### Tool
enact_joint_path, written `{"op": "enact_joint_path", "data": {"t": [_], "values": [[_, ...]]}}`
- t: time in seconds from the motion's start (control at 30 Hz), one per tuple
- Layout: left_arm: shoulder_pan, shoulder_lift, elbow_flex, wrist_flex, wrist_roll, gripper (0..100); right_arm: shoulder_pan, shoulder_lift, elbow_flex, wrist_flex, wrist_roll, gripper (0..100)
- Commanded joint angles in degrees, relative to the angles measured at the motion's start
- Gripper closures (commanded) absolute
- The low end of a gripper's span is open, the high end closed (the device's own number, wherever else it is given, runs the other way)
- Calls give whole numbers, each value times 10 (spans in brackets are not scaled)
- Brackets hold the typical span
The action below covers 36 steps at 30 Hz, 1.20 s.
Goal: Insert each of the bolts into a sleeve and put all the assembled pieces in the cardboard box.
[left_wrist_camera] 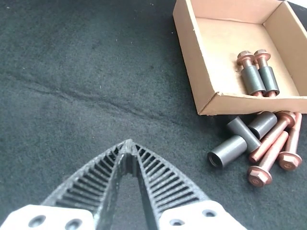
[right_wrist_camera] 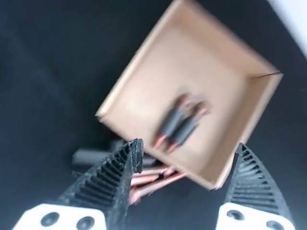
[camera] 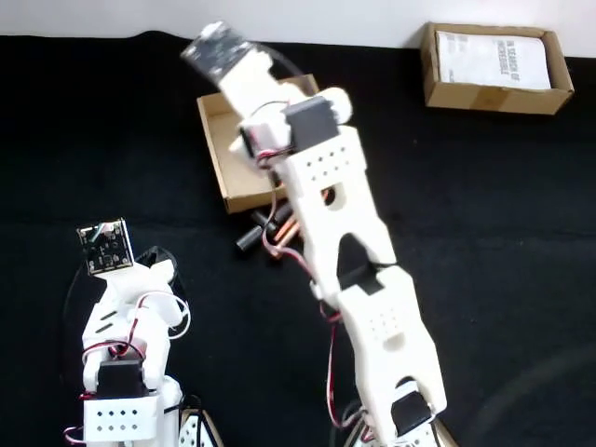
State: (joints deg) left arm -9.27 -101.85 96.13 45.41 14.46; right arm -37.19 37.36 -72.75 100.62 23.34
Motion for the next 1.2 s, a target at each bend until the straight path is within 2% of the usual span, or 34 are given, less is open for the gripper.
{"op": "enact_joint_path", "data": {"t": [0.0,0.13,0.33,0.47,0.67,0.83,0.93,1.17], "values": [[0,-17,9,2,-1,990,-40,-114,160,3,18,728],[0,-17,9,2,-2,990,-65,-163,270,3,106,728],[0,-18,9,3,-2,989,-60,-169,334,0,222,728],[-2,-18,9,4,-2,989,-51,-153,384,-75,316,728],[-4,-20,9,4,-2,988,-51,-110,424,-95,335,728],[-4,-20,9,4,-2,988,-54,-61,424,-100,444,728],[-5,-21,9,4,-2,988,-51,-26,423,-125,478,728],[-5,-21,9,4,-2,988,-48,45,395,-170,494,728]]}}
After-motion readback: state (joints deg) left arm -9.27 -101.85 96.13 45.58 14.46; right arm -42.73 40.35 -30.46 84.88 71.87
